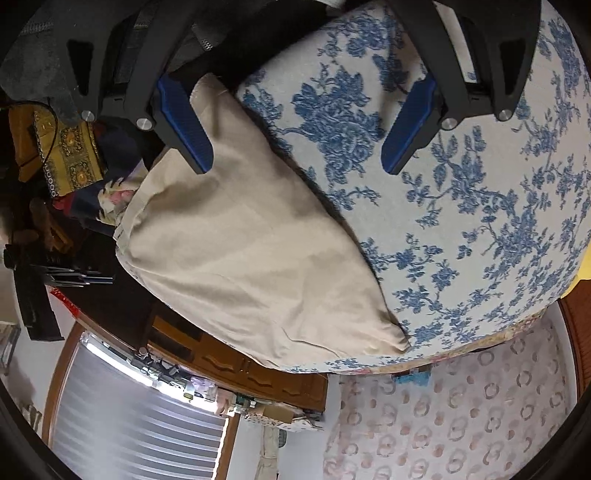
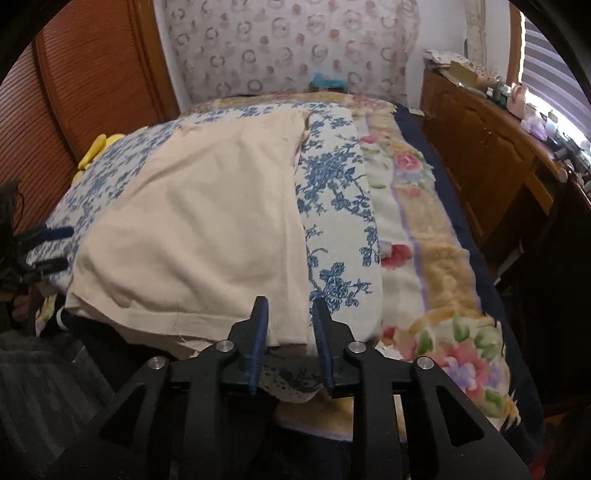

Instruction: Fold small clothes

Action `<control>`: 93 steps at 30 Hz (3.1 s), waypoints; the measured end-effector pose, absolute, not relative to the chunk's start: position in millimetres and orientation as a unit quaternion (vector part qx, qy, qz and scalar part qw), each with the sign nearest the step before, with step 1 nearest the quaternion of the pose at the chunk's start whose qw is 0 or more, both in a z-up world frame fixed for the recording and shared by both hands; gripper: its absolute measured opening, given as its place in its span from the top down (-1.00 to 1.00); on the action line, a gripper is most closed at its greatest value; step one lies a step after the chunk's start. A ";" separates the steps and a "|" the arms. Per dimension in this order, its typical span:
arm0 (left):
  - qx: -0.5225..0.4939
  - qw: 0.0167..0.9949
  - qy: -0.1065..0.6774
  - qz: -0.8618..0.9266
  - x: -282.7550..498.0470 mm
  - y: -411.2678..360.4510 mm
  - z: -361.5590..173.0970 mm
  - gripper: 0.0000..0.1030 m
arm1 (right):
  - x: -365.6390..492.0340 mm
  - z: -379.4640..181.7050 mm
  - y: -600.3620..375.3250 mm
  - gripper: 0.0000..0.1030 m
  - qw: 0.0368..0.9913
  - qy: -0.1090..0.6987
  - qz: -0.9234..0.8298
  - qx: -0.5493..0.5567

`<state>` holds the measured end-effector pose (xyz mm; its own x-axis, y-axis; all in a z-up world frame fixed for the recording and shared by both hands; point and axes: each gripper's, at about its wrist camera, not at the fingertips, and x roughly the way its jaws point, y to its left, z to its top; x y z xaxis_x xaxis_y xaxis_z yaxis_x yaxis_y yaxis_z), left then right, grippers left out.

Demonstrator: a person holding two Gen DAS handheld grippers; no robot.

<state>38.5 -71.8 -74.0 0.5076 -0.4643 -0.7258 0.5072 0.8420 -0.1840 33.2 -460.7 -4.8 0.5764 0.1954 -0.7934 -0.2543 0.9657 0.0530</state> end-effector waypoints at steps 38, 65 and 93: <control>-0.003 0.843 0.391 -0.368 28.0 -97.5 -43.1 1.00 | 29.8 5.8 -400.7 -0.11 0.895 0.395 0.200 -0.054; -0.054 0.868 0.354 -0.345 143.9 -114.0 12.1 1.00 | 21.4 -40.8 -364.9 -0.29 0.865 0.416 0.239 -0.149; -0.107 0.892 0.363 -0.249 264.9 -39.2 1.1 0.81 | 279.0 38.5 -359.3 0.96 0.886 0.353 0.238 -0.186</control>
<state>264.9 -39.2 1.1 0.6129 -0.5212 -0.5938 0.3655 0.8534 -0.3718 279.0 -359.3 38.5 0.6382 0.2902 -0.7131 -0.5528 0.8174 -0.1620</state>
